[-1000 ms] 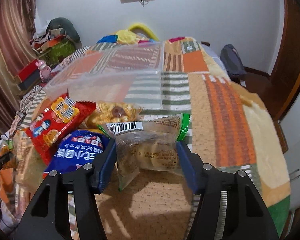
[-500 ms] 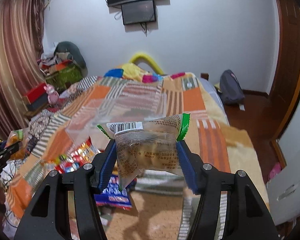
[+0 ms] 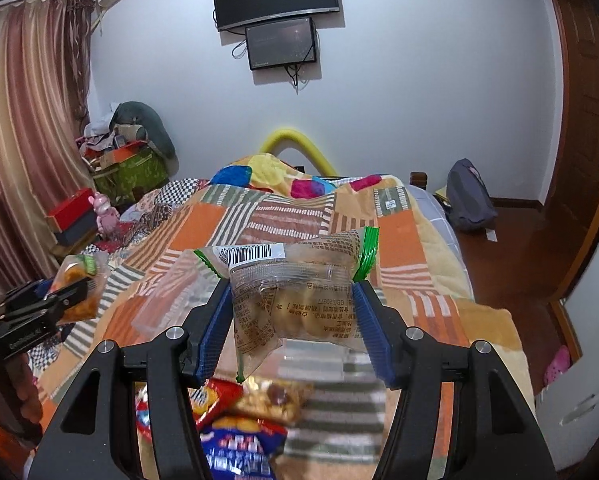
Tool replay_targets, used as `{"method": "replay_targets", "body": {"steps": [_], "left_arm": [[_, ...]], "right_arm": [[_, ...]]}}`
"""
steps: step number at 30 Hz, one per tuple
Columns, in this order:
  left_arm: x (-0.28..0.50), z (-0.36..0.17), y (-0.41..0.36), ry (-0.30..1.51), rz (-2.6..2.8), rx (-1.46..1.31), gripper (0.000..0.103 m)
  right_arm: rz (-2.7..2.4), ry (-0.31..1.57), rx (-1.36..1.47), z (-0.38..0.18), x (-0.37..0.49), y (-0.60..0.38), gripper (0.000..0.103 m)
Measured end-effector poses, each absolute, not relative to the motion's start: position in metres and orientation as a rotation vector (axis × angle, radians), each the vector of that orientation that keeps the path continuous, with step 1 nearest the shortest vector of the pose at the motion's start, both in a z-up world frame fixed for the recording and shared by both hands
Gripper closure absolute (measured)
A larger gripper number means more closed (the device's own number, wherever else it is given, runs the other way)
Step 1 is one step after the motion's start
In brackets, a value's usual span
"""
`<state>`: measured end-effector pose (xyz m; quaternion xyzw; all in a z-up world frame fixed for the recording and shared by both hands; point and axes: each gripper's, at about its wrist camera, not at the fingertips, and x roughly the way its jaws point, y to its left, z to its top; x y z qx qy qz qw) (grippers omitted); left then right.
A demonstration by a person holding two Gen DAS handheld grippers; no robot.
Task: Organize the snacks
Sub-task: 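Drop puff bag into clear box with left tool while right drops cookie bag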
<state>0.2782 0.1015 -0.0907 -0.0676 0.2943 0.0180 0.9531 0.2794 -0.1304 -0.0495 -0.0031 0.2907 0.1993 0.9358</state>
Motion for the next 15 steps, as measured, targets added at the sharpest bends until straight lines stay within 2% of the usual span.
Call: {"method": "replay_targets", "body": {"steps": [15], "left_arm": [[0.369, -0.141, 0.085, 0.77, 0.024, -0.097, 0.053]], "right_arm": [[0.411, 0.75, -0.085, -0.101, 0.334, -0.099, 0.046]]}}
